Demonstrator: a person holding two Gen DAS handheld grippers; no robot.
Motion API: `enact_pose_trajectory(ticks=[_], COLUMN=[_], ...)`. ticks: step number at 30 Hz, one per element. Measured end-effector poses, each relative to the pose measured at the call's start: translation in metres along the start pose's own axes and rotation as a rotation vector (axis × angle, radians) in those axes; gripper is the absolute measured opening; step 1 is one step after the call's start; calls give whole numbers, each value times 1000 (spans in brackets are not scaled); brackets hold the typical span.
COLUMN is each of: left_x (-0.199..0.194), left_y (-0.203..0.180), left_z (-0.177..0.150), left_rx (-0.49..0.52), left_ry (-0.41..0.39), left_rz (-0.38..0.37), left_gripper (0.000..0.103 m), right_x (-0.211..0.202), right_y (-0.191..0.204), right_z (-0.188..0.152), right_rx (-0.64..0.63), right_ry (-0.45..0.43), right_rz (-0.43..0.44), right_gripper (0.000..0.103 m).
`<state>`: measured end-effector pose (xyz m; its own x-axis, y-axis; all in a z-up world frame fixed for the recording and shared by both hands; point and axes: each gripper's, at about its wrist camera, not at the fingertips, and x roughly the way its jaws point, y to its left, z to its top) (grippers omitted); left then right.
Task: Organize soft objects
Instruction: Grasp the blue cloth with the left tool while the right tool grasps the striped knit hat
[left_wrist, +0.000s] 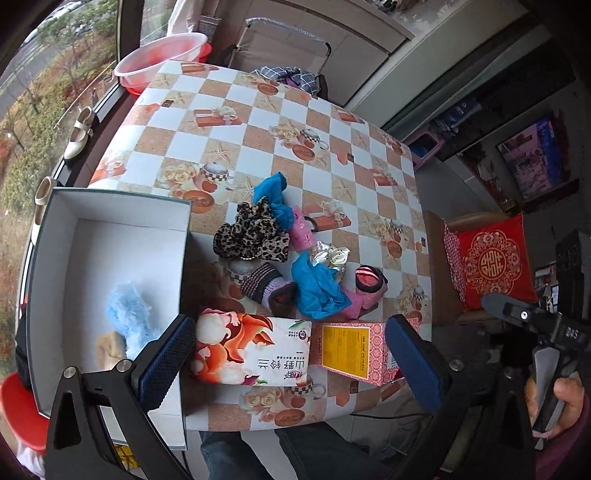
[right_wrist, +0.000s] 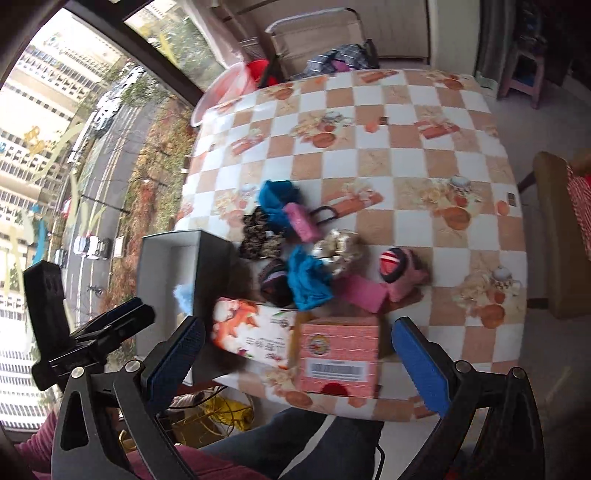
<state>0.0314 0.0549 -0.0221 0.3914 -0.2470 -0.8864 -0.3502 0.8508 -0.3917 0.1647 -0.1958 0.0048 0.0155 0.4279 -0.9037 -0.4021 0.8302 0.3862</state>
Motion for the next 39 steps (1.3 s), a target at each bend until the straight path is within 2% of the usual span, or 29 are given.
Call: enact_pose_trajectory(ticks=[4,9,14,20,23,25,28,32,35,36,37,38,39], left_x=[26,58,95,159,194,216,244,272,282,283,284,283,282], left_y=[-21,-36,-40,-33,-24,-19,-14,-5,0,2,3,4,4], left_z=[7,24,66,118,138,146,150,150,151,152,153,154,155], left_rx=[53,75,69,38,12,10,34,37,38,36,29,24,21], left_ry=[46,83,97,141,206,258,329,415,430,433,433,427,418], left_rz=[56,130,210,324,350,367,399,419,449,439,424,411,395], left_gripper=[103,103,103,102,90,77,72,71,67,60,48,40,28], right_x=[31,88,141,171,181,188,202,215,223,222,220,219,217], right_y=[-63,-110,-119,-112,-111,-110,-111,-114,-116,-117,-117,-118,-120], right_z=[9,17,24,35,41,45,49,49,48,47,47,48,46], right_rx=[99,119,79,-3,-30,-48,-62,-72,-63,-62,-65,-73,-84], right_ry=[66,160,217,228,223,224,239,251,265,261,256,247,238], right_rz=[-87,-131,-117,-96,-92,-91,-96,-110,-116,-120,-128,-136,-134], right_gripper=[102,102,102,102,102,102,102,102,101,94,90,80,60])
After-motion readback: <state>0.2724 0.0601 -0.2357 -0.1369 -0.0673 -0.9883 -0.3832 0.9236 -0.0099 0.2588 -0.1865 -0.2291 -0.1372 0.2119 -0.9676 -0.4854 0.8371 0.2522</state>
